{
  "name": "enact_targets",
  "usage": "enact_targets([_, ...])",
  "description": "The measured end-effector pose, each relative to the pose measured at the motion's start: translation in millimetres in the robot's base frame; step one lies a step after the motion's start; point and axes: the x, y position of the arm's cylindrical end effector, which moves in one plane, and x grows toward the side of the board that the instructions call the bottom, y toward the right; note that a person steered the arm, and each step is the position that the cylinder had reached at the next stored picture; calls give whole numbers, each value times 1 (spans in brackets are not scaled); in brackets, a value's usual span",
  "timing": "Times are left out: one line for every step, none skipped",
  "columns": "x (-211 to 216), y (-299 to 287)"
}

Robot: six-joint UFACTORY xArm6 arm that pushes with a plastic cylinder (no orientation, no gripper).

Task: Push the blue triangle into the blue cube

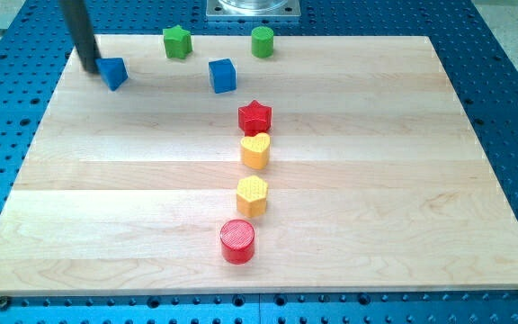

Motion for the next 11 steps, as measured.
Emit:
enact_targets([20, 69])
enact_targets([28, 144])
enact_targets([28, 119])
enact_targets([53, 95])
enact_targets([73, 125])
enact_targets([68, 146])
enact_targets([68, 164])
enact_targets([64, 123])
enact_targets([17, 28])
enact_targets([-35, 30])
enact_targets([-82, 60])
